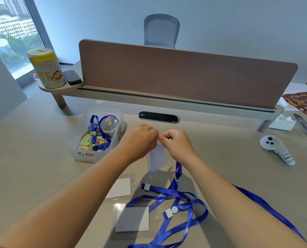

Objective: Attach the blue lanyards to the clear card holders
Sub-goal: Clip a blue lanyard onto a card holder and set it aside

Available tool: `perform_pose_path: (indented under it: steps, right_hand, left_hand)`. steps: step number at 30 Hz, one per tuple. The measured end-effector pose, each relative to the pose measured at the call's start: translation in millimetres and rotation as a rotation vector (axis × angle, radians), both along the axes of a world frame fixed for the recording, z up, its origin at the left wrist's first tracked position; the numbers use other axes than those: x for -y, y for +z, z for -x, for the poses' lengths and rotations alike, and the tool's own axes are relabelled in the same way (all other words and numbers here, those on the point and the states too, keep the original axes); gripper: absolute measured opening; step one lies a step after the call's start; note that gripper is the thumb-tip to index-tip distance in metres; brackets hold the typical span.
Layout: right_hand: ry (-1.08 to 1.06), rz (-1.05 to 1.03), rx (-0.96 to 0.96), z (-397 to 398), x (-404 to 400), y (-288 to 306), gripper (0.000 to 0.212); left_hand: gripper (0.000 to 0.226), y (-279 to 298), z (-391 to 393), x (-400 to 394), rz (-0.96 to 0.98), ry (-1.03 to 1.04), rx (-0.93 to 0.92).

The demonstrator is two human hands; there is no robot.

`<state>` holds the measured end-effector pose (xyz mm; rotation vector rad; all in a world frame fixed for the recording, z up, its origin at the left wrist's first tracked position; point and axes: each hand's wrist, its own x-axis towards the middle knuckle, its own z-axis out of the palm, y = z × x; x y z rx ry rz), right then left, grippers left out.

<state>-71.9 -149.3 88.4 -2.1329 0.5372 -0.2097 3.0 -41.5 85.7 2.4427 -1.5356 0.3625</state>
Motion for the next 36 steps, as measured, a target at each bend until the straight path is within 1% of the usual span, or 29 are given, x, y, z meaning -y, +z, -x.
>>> perform_pose_path:
  steps: [2, 7, 12, 17, 20, 22, 24, 28, 30, 31, 33, 34, 35, 36]
  right_hand:
    - [-0.009, -0.037, 0.013, 0, -1, 2, 0.022]
    - [-0.047, -0.128, 0.053, -2, -2, 3, 0.02]
    - [-0.069, -0.155, 0.097, -6, -6, 1, 0.02]
    - [-0.054, -0.128, 0.119, -8, -8, 2, 0.022]
    - [-0.031, -0.098, 0.118, -9, -8, 2, 0.022]
    - [-0.006, -0.083, 0.114, -9, -8, 1, 0.021]
    - [-0.008, -0.109, 0.111, -10, -7, 1, 0.021]
    - [-0.063, -0.284, 0.089, -11, -1, 6, 0.022]
    - [-0.072, -0.377, 0.073, -10, 3, 8, 0.018]
    - [-0.069, -0.43, 0.073, -10, 4, 9, 0.018]
    - [-0.075, -0.549, 0.086, -12, 6, 11, 0.025]
    - [-0.084, -0.605, 0.092, -13, 7, 12, 0.026]
    - [-0.093, -0.656, 0.096, -13, 7, 13, 0.026]
    - [-0.098, -0.703, 0.101, -14, 7, 14, 0.025]
  left_hand:
    - [0.024, 2, 1, 1, 0.041, 0.061, -0.127]
    - [0.026, 8, 3, 5, 0.152, 0.161, -0.38]
    - [0.023, 9, 3, 5, 0.277, 0.206, -0.519]
    - [0.02, 5, 0, 3, 0.374, 0.226, -0.659]
    - [0.018, 5, 0, 2, 0.462, 0.244, -0.777]
    - [0.017, 5, -2, 1, 0.47, 0.249, -0.829]
    - [0.016, 5, -4, 0, 0.451, 0.235, -0.898]
    - [0.015, 8, -5, -1, 0.509, 0.205, -1.182]
    - [0.011, 9, -2, -2, 0.52, 0.179, -1.317]
    - [0.012, 10, -1, -2, 0.534, 0.16, -1.388]
    - [0.022, 10, 0, -1, 0.585, 0.126, -1.511]
    - [0.028, 9, 1, 0, 0.604, 0.121, -1.528]
    - [0.034, 9, 2, 1, 0.603, 0.129, -1.498]
    - [0.039, 7, 3, 3, 0.587, 0.151, -1.428]
